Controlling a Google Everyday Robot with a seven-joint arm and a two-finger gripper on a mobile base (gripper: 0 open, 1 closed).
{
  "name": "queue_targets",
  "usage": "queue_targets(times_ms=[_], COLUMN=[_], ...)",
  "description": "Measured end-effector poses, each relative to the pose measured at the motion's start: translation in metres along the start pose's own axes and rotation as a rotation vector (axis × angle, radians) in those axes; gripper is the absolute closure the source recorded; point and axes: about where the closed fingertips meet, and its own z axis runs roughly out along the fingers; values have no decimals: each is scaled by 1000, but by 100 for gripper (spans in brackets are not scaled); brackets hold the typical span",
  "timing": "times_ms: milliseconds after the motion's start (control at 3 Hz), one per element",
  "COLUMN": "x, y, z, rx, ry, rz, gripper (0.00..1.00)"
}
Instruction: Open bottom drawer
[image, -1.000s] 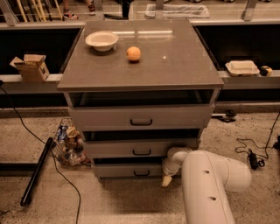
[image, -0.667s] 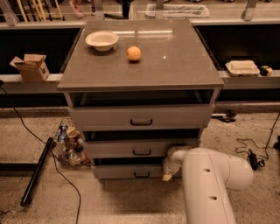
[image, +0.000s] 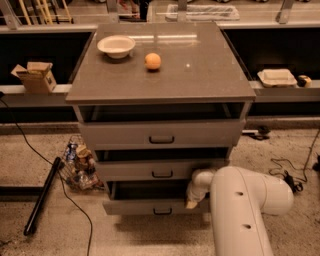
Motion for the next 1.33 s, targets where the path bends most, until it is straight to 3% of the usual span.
queue_targets(times_ms=[333, 1333], x=[0, 0], y=[0, 0], z=[0, 0], rx=[0, 0], ry=[0, 0], rz=[0, 0], gripper=[92, 22])
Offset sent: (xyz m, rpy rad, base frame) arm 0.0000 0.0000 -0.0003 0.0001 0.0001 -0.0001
